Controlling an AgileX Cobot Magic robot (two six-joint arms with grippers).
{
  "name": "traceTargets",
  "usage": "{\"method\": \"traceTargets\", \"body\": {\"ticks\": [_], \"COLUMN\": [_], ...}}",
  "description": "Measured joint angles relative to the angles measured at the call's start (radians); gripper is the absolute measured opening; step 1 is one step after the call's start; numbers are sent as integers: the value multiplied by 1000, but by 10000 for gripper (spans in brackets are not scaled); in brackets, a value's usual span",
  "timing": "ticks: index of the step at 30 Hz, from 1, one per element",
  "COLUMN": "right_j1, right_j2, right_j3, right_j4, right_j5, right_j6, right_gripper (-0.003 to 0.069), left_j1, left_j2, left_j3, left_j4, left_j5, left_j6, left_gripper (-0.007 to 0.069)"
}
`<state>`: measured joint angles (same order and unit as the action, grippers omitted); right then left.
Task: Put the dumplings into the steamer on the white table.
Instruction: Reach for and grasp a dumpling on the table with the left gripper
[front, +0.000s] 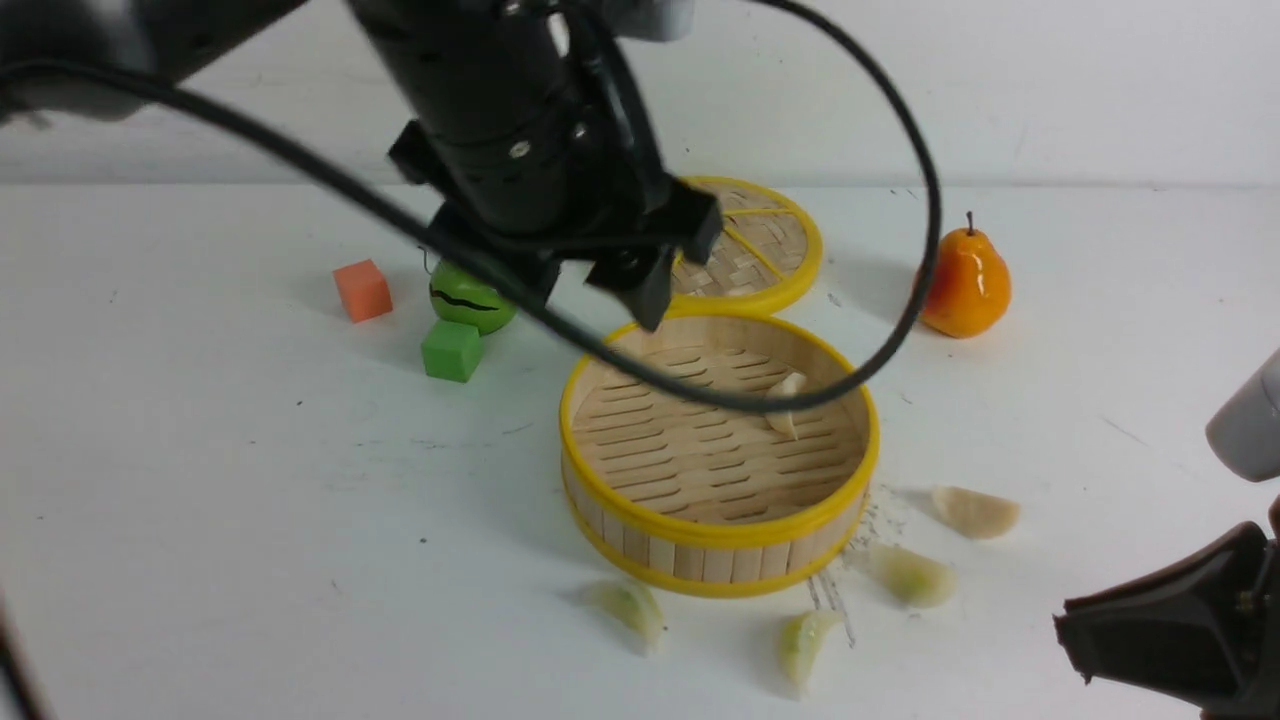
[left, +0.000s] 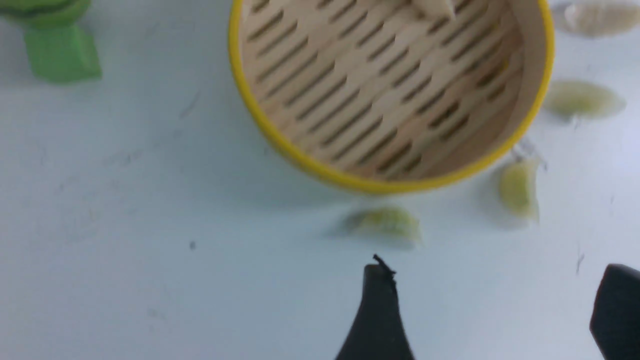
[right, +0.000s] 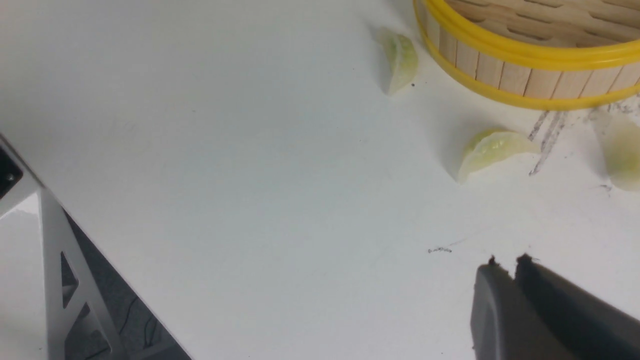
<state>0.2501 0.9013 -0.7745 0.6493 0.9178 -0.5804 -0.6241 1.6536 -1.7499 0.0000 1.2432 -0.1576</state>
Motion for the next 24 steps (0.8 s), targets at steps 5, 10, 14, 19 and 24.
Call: {"method": "traceTargets", "body": {"ticks": [5, 10, 14, 19, 24], "right_j1": [0, 0, 0, 0, 0], "right_j2": [0, 0, 0, 0, 0], "right_j3": [0, 0, 0, 0, 0], "right_j4": [2, 5, 5, 5, 1], "right_j5": [-7, -19, -24, -28, -30], "right_j6": [0, 0, 0, -1, -1], "right_gripper": [56, 62, 63, 63, 63], "left_j1": [0, 0, 0, 0, 0], "left_j2": [-144, -136, -90, 22, 108], "left_j3": [321, 547, 596, 600, 601], "left_j4": [-45, -120, -145, -161, -164], "left_j5": [-97, -339, -427, -497, -555], "left_j6": [-103, -218, -246, -257, -258], "left_gripper": [524, 524, 524, 524, 524]}}
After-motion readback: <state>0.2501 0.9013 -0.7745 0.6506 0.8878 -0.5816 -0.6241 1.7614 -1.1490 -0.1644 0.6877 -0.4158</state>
